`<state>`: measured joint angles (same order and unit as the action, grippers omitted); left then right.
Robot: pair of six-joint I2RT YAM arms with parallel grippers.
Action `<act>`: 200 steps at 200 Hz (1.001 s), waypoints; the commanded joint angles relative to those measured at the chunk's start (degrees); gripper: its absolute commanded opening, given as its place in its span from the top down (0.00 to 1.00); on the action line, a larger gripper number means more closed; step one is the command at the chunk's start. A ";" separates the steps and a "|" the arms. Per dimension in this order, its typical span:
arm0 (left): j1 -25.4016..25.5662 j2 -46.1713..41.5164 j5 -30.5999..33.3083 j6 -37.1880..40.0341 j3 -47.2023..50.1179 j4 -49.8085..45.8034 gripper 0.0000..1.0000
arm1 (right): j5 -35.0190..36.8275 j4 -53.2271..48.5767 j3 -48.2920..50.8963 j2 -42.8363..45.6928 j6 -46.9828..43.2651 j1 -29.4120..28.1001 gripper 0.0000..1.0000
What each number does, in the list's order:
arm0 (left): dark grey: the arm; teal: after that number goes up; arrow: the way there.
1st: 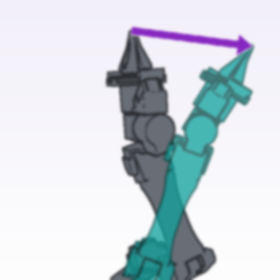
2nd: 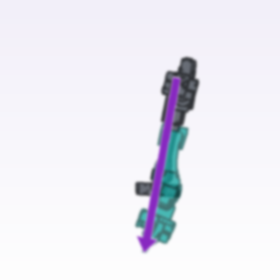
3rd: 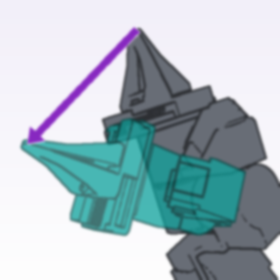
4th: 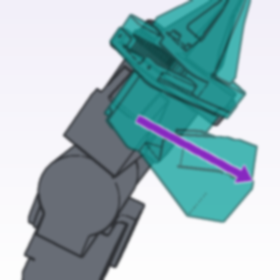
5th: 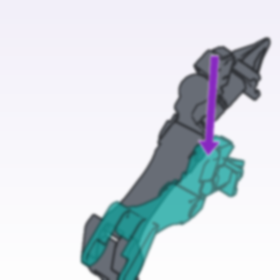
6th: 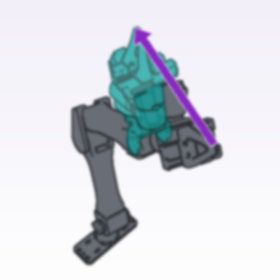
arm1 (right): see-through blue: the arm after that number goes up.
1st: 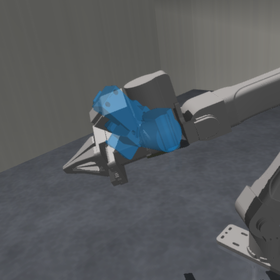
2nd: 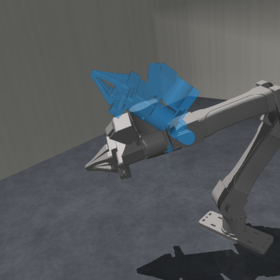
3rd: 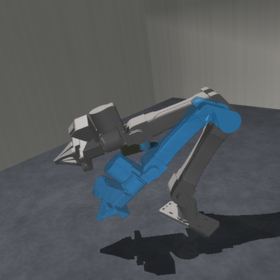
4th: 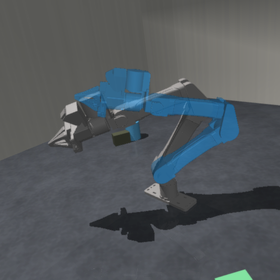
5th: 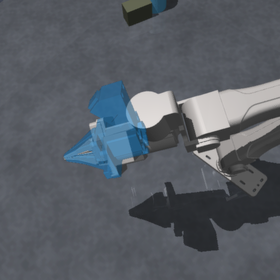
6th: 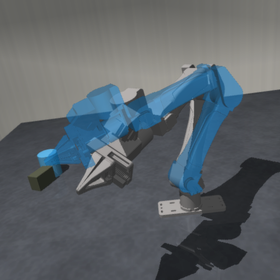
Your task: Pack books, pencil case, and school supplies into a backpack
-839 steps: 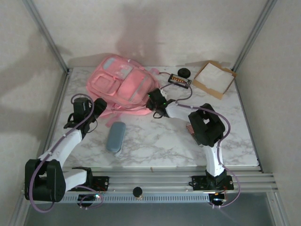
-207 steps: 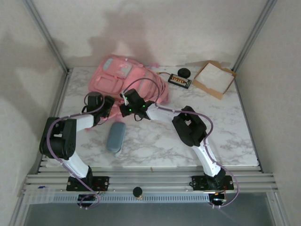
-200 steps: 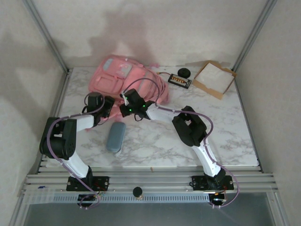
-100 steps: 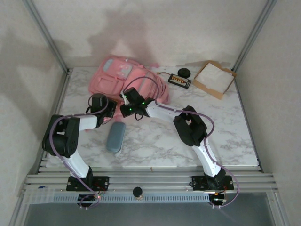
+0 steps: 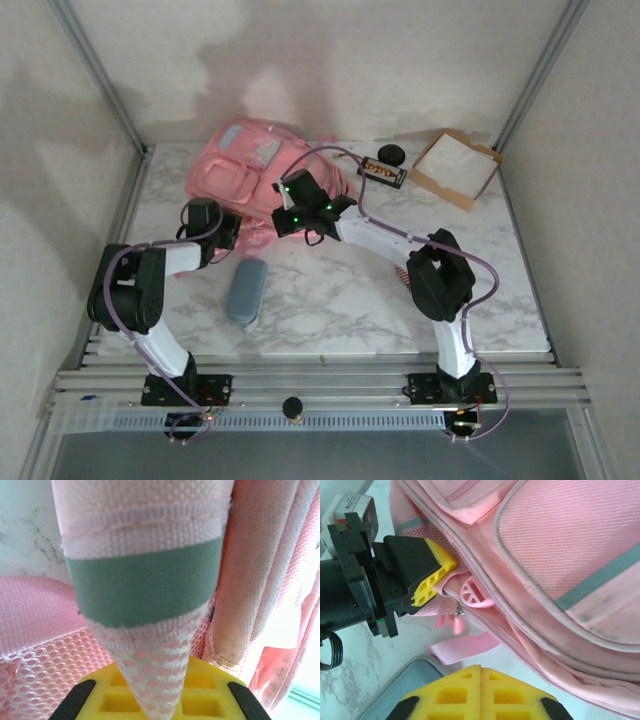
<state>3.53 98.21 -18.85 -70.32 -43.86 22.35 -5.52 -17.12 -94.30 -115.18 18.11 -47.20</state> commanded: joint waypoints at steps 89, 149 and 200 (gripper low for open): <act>3.12 -4.49 0.57 -1.52 -2.91 1.46 1.00 | 2.03 12.47 3.54 -6.87 9.89 -4.85 0.56; 4.01 -5.19 0.52 -1.39 -2.82 1.12 1.00 | 6.49 11.77 -3.12 -13.71 7.53 -4.10 0.53; 4.29 -5.38 0.42 -1.26 -2.73 1.21 1.00 | 8.91 9.14 -10.70 -19.43 5.65 -3.86 0.56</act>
<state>6.57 95.98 -16.71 -70.81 -44.58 20.91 0.14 -8.45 -100.77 -132.14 25.71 -51.64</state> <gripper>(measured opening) 0.048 0.455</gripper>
